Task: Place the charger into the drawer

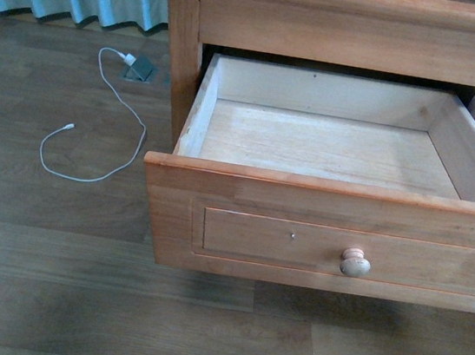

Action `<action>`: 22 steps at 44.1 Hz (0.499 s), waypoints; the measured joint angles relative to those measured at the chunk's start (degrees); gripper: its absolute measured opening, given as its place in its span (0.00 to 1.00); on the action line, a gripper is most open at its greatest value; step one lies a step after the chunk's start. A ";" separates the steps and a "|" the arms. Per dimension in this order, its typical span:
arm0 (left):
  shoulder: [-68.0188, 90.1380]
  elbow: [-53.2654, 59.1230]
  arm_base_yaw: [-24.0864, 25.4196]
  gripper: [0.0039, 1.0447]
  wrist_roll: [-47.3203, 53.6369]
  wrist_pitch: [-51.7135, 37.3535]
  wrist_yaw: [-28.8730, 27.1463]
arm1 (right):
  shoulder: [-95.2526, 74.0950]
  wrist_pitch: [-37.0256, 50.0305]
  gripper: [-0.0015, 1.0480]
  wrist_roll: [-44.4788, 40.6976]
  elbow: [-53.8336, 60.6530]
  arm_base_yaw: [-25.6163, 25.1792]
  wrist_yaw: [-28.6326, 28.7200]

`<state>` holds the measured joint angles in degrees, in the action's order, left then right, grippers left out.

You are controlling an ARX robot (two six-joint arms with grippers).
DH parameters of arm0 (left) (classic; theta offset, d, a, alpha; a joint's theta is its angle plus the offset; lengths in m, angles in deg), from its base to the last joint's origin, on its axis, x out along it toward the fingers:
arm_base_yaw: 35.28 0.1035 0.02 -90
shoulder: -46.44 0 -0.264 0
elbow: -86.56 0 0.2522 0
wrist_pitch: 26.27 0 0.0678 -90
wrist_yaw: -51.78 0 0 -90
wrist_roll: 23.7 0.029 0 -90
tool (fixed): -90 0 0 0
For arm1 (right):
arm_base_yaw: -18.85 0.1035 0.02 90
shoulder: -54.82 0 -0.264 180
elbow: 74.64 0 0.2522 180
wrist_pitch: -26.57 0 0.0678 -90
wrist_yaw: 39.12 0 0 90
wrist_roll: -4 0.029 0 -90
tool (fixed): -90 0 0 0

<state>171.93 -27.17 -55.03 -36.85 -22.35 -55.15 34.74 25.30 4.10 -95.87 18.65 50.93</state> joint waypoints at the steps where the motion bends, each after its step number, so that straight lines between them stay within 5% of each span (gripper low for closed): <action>1: 0.57 -0.81 -0.04 0.94 0.00 0.26 0.00 | 0.00 0.00 0.92 0.00 0.00 0.00 0.00; 16: 6.19 -10.05 -1.09 0.94 1.14 4.55 -0.59 | 0.00 0.00 0.92 0.00 0.00 0.00 0.00; 22: 6.67 -11.28 -1.38 0.78 2.75 6.43 -1.01 | 0.00 0.00 0.92 0.00 0.00 0.00 0.00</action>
<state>178.60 -38.45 -56.40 -34.09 -15.93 -56.15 34.74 25.30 4.10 -95.87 18.65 50.93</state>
